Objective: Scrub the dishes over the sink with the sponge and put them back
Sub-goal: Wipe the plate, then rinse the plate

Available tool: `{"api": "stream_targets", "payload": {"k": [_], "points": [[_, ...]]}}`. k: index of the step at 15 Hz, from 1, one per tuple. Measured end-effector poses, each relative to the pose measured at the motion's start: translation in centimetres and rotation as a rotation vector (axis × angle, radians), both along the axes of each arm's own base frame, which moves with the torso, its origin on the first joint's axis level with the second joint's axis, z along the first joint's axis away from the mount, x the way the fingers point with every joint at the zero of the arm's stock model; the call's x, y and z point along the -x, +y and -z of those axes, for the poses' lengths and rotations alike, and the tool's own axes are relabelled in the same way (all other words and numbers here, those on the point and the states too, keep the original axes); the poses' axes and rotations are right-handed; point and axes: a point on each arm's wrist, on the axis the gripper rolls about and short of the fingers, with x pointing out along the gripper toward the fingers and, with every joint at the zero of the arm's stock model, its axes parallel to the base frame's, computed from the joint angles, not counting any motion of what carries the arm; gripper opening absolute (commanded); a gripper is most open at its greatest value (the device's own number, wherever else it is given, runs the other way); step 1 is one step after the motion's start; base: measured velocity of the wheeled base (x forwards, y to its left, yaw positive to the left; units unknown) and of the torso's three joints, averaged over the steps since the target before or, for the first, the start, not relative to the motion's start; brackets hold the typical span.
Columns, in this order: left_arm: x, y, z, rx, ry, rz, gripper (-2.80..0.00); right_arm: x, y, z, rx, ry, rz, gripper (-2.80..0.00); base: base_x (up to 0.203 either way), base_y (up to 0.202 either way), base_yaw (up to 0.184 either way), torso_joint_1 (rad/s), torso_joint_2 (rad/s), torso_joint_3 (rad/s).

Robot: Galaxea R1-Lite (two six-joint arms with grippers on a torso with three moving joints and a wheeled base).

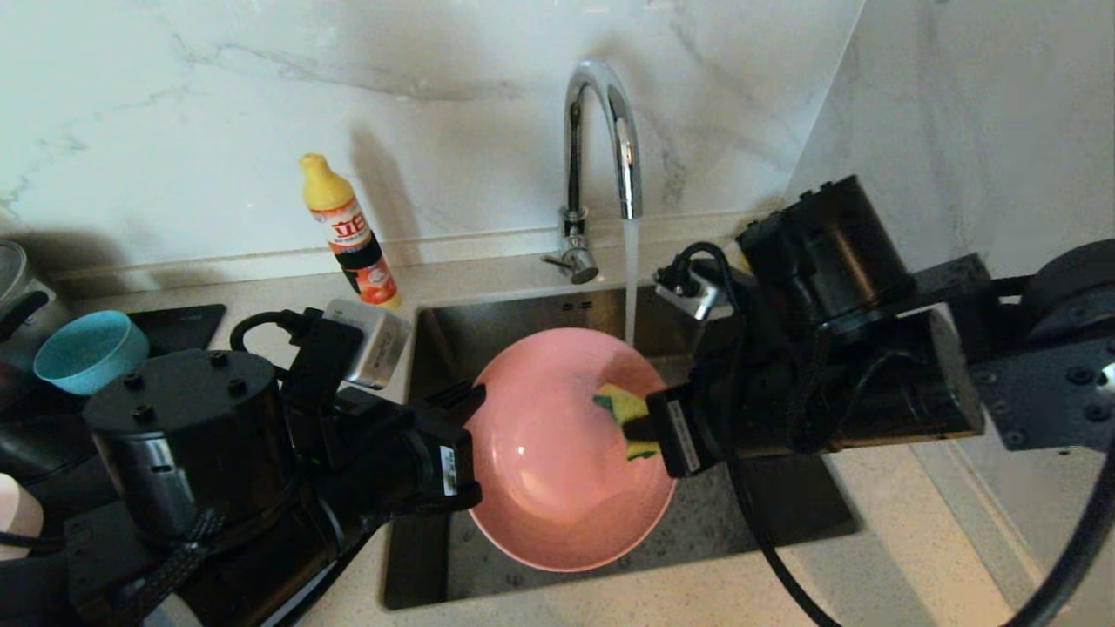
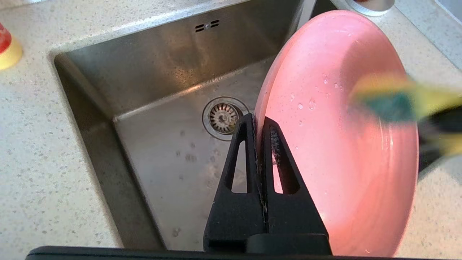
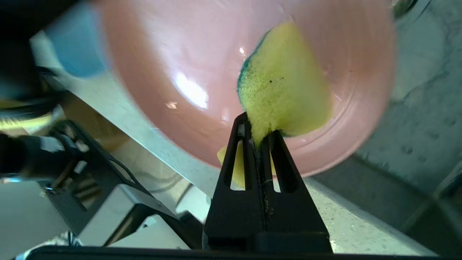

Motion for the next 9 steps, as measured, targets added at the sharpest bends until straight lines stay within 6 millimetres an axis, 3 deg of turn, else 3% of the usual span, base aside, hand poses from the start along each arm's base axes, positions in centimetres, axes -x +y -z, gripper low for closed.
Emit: {"api": "stream_targets", "payload": {"k": [3,6,9], "points": [[-1.3,-0.7,0.2,0.041,0.031,-0.024,-2.8,1.7,-1.7,-3.1,-0.067,-0.074,-0.002,-2.8,0.0,0.0,0.0,0.0,0.0,0.0],[-4.0,-1.6,0.0,0.105,0.082,-0.076,-2.8,4.0,-3.9,-6.1,-0.132,-0.147,-0.001,-2.8,0.0,0.0,0.0,0.0,0.0,0.0],[-7.2,-2.7,-0.6,0.176,0.17,-0.134,-2.8,5.6,-6.7,-7.6,-0.155,-0.173,0.037,-2.8,0.0,0.0,0.0,0.0,0.0,0.0]]}}
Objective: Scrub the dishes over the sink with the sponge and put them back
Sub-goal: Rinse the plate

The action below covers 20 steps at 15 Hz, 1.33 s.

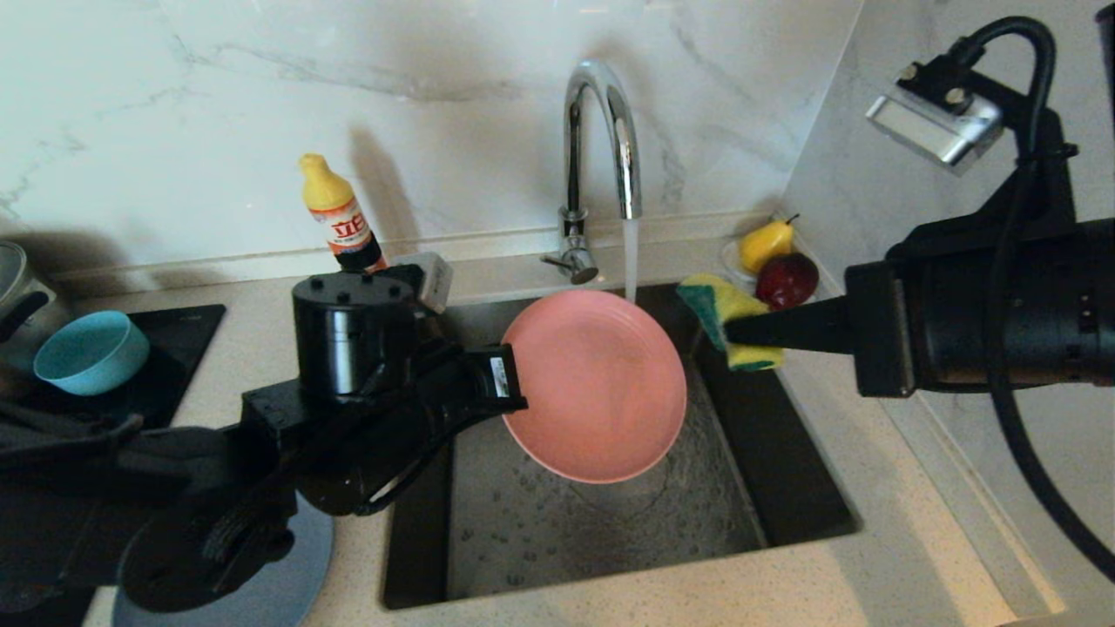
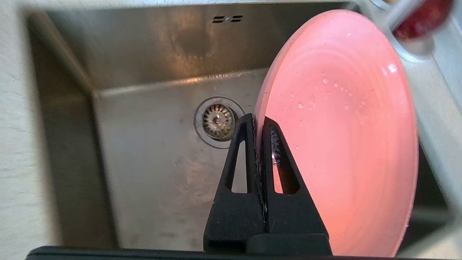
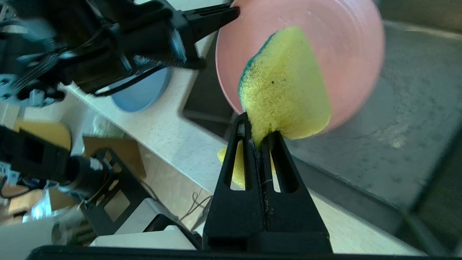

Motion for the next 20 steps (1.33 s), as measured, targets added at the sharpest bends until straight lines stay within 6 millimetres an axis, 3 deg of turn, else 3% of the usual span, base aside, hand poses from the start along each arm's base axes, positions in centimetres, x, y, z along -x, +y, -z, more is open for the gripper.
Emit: {"api": "stream_targets", "payload": {"k": [5,9,16,20], "points": [[-4.5,-1.9,0.0,0.035,0.077,-0.051,-2.8,0.5,-2.8,1.0,0.004,0.021,0.083,-2.8,0.0,0.0,0.0,0.0,0.0,0.0],[-6.7,-3.4,0.7,0.031,0.082,-0.05,-2.8,0.5,-3.8,2.2,0.019,0.054,0.113,-2.8,0.0,0.0,0.0,0.0,0.0,0.0],[-6.1,-5.3,2.6,0.002,0.125,-0.005,-2.8,0.4,-4.2,3.7,0.043,0.102,0.121,-2.8,0.0,0.0,0.0,0.0,0.0,0.0],[-5.3,-4.8,3.4,-0.021,0.148,-0.011,-2.8,0.4,-4.2,4.4,0.056,0.122,0.122,-2.8,0.0,0.0,0.0,0.0,0.0,0.0]]}}
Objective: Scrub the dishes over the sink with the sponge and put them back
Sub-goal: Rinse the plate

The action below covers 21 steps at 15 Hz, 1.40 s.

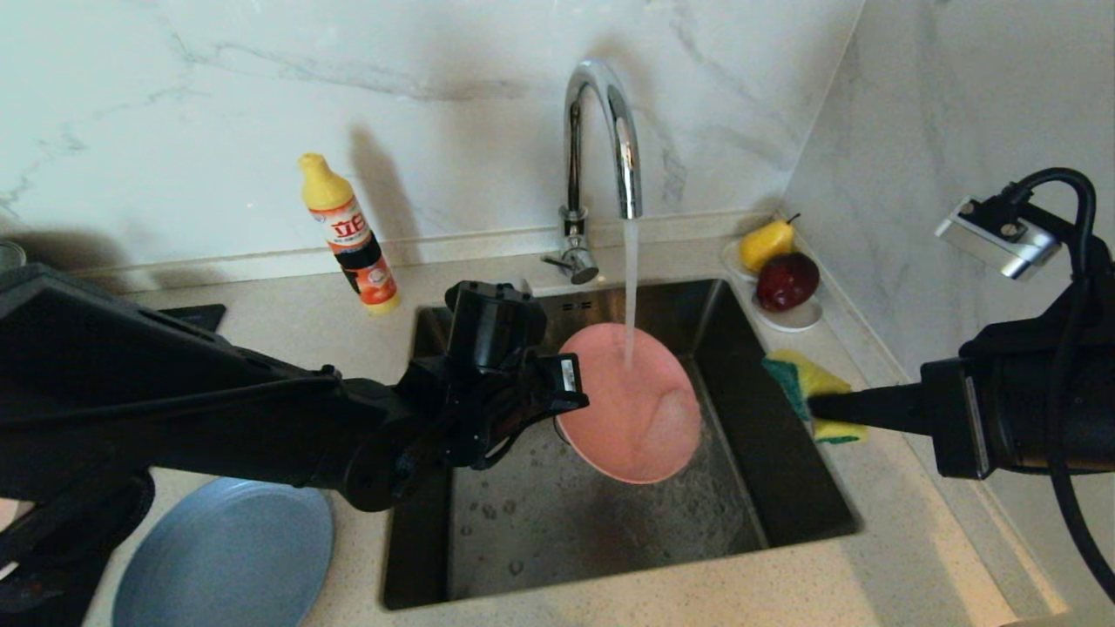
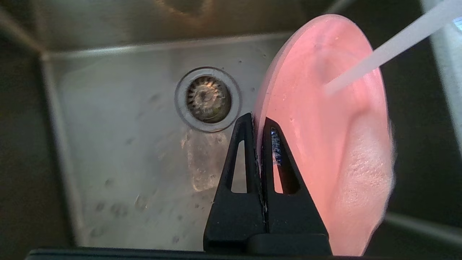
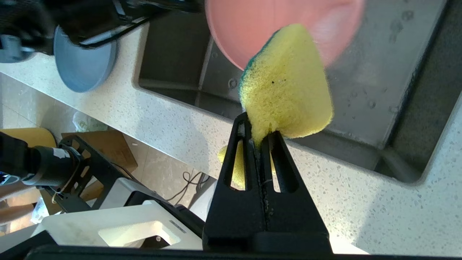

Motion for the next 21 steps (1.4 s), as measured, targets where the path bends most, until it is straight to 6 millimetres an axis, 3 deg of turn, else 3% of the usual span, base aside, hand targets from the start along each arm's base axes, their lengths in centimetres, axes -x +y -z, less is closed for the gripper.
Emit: {"api": "stream_targets", "payload": {"k": [5,12,16,21], "points": [[1.8,3.4,-2.3,-0.117,-0.077,-0.083,-2.8,-0.2,0.1,0.6,0.014,0.02,0.003,-2.8,0.0,0.0,0.0,0.0,0.0,0.0],[6.6,8.6,-7.1,-0.323,-0.297,-0.189,-2.8,-0.7,0.4,2.6,0.06,0.086,0.009,-2.8,0.0,0.0,0.0,0.0,0.0,0.0],[6.9,11.5,-7.6,-0.487,-0.389,-0.257,-2.8,-0.8,0.5,3.7,0.083,0.121,0.012,-2.8,0.0,0.0,0.0,0.0,0.0,0.0],[6.9,12.6,-8.0,-0.558,-0.463,-0.299,-2.8,-1.0,0.5,4.0,0.088,0.131,0.012,-2.8,0.0,0.0,0.0,0.0,0.0,0.0]]}}
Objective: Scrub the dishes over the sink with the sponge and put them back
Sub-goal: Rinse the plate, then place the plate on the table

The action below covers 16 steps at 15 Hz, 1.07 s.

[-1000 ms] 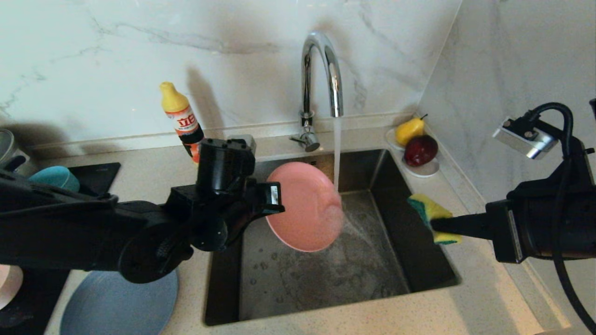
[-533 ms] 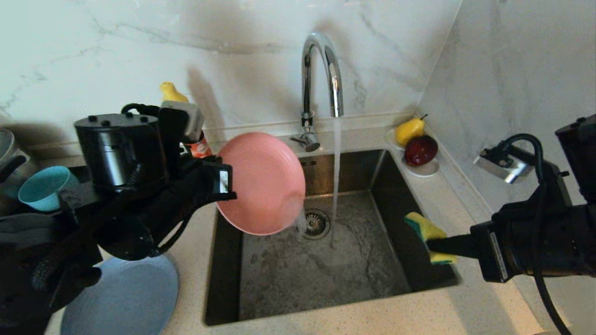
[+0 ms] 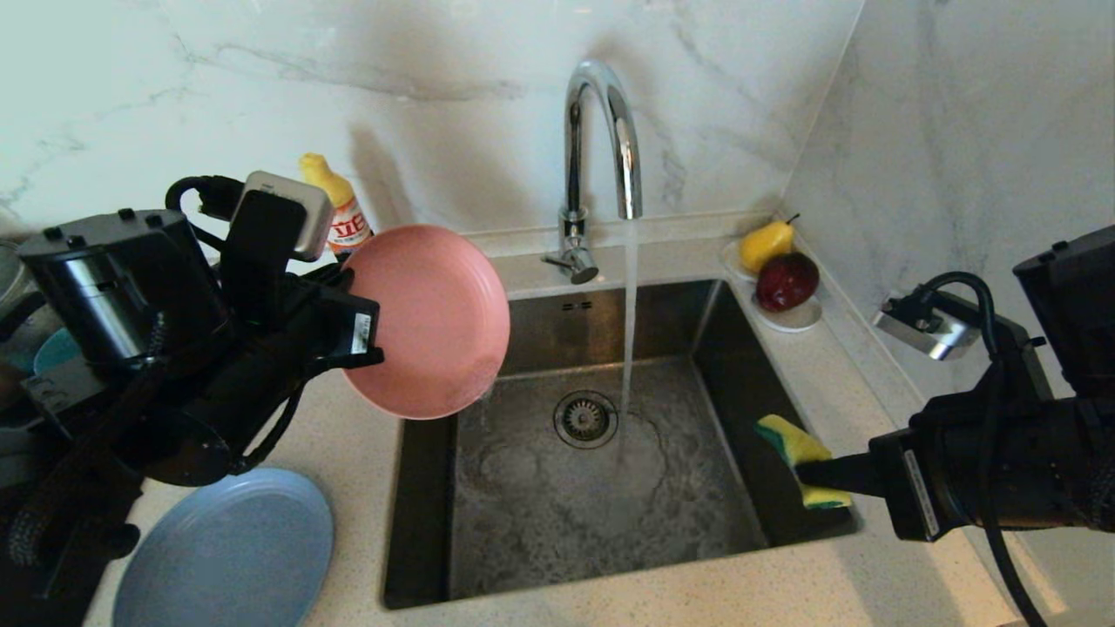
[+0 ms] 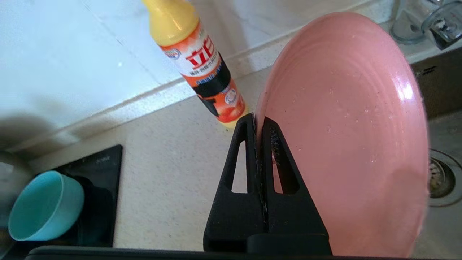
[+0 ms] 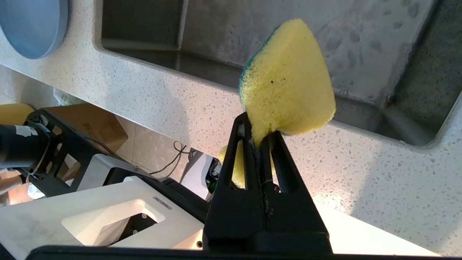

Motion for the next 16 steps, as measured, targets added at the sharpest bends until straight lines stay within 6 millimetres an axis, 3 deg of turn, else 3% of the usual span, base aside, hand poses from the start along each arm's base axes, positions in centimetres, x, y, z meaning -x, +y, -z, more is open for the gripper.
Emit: {"api": "stream_targets", "payload": {"k": [9,13,16], "points": [[0.1,0.6,0.3,0.045,0.009,-0.009,-2.8,0.1,-0.1,0.6,0.011,0.018,-0.001,-2.8,0.0,0.0,0.0,0.0,0.0,0.0],[-0.9,3.0,0.4,0.217,0.08,-0.095,-2.8,0.2,-0.1,0.7,0.014,0.023,-0.001,-2.8,0.0,0.0,0.0,0.0,0.0,0.0],[-0.5,5.9,-0.9,0.417,0.189,-0.115,-2.8,0.2,-0.1,1.1,0.021,0.033,-0.001,-2.8,0.0,0.0,0.0,0.0,0.0,0.0]]}}
